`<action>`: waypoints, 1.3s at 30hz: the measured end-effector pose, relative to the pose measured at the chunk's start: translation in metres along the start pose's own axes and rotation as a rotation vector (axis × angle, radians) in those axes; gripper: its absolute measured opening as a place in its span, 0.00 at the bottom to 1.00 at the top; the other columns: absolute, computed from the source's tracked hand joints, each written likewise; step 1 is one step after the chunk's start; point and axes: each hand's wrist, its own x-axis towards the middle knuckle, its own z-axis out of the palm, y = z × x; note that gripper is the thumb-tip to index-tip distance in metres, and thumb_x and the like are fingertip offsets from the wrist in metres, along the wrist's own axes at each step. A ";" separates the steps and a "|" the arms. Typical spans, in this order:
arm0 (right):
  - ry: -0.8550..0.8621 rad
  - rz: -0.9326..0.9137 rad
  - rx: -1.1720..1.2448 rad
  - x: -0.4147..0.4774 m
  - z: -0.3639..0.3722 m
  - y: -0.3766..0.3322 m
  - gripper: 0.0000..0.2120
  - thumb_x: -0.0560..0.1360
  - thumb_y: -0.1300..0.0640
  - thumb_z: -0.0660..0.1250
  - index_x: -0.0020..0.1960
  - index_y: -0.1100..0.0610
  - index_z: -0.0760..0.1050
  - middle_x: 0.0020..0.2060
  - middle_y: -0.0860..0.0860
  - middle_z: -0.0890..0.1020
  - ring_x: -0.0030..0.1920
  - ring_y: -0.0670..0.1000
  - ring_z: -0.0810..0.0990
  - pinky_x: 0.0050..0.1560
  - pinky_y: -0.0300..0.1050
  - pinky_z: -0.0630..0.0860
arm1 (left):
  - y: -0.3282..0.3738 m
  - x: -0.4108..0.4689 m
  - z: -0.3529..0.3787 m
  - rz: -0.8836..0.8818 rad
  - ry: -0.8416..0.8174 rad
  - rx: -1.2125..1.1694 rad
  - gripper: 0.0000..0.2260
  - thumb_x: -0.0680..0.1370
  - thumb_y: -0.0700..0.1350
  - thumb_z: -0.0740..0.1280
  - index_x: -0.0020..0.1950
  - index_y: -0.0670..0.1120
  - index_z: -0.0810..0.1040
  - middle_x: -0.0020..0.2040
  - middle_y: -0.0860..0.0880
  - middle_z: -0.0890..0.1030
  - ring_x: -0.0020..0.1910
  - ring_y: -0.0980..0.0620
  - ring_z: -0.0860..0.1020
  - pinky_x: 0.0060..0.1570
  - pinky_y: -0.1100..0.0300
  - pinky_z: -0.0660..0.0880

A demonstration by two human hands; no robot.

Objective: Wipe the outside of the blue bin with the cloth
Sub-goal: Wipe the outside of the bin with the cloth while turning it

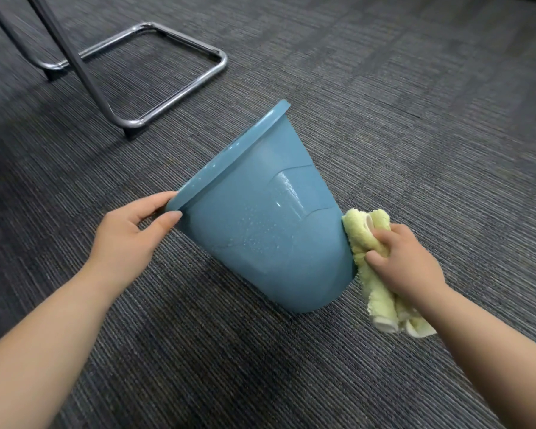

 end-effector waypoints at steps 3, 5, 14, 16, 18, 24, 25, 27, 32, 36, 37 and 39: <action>0.127 -0.039 0.097 0.003 -0.017 -0.004 0.13 0.71 0.58 0.62 0.55 0.55 0.74 0.58 0.55 0.71 0.43 0.51 0.70 0.39 0.45 0.65 | 0.006 0.001 0.006 0.010 -0.018 -0.039 0.16 0.72 0.38 0.66 0.46 0.62 0.74 0.45 0.62 0.76 0.41 0.77 0.73 0.45 0.81 0.67; 0.231 -0.083 0.169 0.005 -0.033 -0.014 0.14 0.70 0.59 0.62 0.56 0.55 0.74 0.58 0.55 0.72 0.46 0.50 0.69 0.41 0.45 0.64 | 0.012 0.001 0.011 0.016 -0.039 -0.076 0.16 0.72 0.37 0.67 0.50 0.58 0.74 0.45 0.61 0.77 0.40 0.75 0.74 0.46 0.80 0.68; 0.271 -0.360 0.206 0.003 -0.059 -0.076 0.15 0.71 0.57 0.62 0.57 0.49 0.74 0.63 0.46 0.71 0.54 0.52 0.73 0.42 0.42 0.64 | 0.032 -0.004 0.022 0.119 -0.147 -0.133 0.21 0.71 0.37 0.67 0.40 0.67 0.74 0.36 0.76 0.77 0.42 0.75 0.74 0.43 0.81 0.67; 0.241 -0.369 0.177 0.003 -0.058 -0.081 0.15 0.71 0.57 0.62 0.56 0.48 0.73 0.63 0.45 0.70 0.53 0.52 0.73 0.40 0.43 0.64 | 0.033 -0.005 0.024 0.138 -0.161 -0.125 0.23 0.71 0.38 0.68 0.39 0.71 0.74 0.37 0.78 0.76 0.43 0.76 0.74 0.44 0.81 0.67; 0.226 -0.389 0.163 0.000 -0.057 -0.083 0.15 0.70 0.57 0.62 0.56 0.48 0.74 0.63 0.45 0.70 0.52 0.53 0.74 0.40 0.43 0.65 | 0.031 -0.007 0.024 0.139 -0.163 -0.134 0.23 0.71 0.39 0.67 0.39 0.72 0.74 0.38 0.78 0.76 0.45 0.75 0.74 0.45 0.80 0.67; 0.159 -0.561 0.104 -0.022 -0.052 -0.088 0.14 0.66 0.56 0.66 0.51 0.45 0.78 0.62 0.46 0.73 0.50 0.54 0.77 0.40 0.45 0.70 | 0.021 -0.004 0.019 0.070 -0.164 -0.203 0.21 0.71 0.37 0.66 0.40 0.67 0.76 0.38 0.73 0.79 0.43 0.72 0.76 0.47 0.76 0.70; 0.161 -0.570 0.092 -0.022 -0.052 -0.087 0.14 0.66 0.56 0.66 0.50 0.45 0.78 0.61 0.46 0.74 0.49 0.54 0.78 0.39 0.44 0.69 | 0.019 -0.003 0.018 0.053 -0.179 -0.220 0.19 0.71 0.37 0.66 0.41 0.65 0.77 0.39 0.71 0.80 0.43 0.71 0.76 0.48 0.75 0.71; 0.182 -0.538 0.089 -0.014 -0.053 -0.083 0.14 0.66 0.56 0.64 0.51 0.46 0.77 0.61 0.45 0.74 0.50 0.55 0.77 0.40 0.44 0.68 | 0.017 -0.001 0.013 0.013 -0.228 -0.261 0.14 0.70 0.39 0.66 0.44 0.59 0.78 0.39 0.69 0.81 0.44 0.70 0.77 0.48 0.74 0.72; 0.150 -0.327 0.053 0.003 -0.046 -0.066 0.11 0.70 0.57 0.62 0.52 0.53 0.75 0.61 0.47 0.71 0.51 0.55 0.75 0.39 0.45 0.67 | 0.018 -0.002 0.003 -0.026 -0.365 -0.297 0.17 0.68 0.39 0.64 0.40 0.63 0.81 0.38 0.68 0.81 0.42 0.69 0.78 0.43 0.76 0.71; 0.135 -0.354 0.036 -0.002 -0.038 -0.068 0.12 0.69 0.56 0.62 0.53 0.50 0.74 0.61 0.46 0.71 0.50 0.55 0.75 0.37 0.43 0.65 | 0.023 -0.002 0.003 -0.030 -0.329 -0.246 0.12 0.72 0.38 0.63 0.42 0.57 0.77 0.37 0.68 0.81 0.39 0.70 0.76 0.41 0.77 0.70; 0.131 -0.368 0.026 -0.003 -0.037 -0.069 0.12 0.69 0.55 0.62 0.53 0.49 0.74 0.61 0.46 0.71 0.50 0.55 0.75 0.38 0.43 0.65 | 0.026 0.000 0.005 -0.034 -0.287 -0.253 0.10 0.72 0.42 0.63 0.43 0.58 0.76 0.37 0.67 0.81 0.40 0.71 0.76 0.42 0.75 0.71; 0.122 -0.387 0.004 -0.007 -0.034 -0.072 0.13 0.70 0.56 0.62 0.54 0.49 0.74 0.62 0.46 0.71 0.51 0.54 0.75 0.38 0.43 0.66 | 0.033 0.002 0.011 -0.045 -0.177 -0.230 0.08 0.73 0.45 0.63 0.45 0.59 0.77 0.40 0.65 0.81 0.41 0.71 0.76 0.48 0.69 0.72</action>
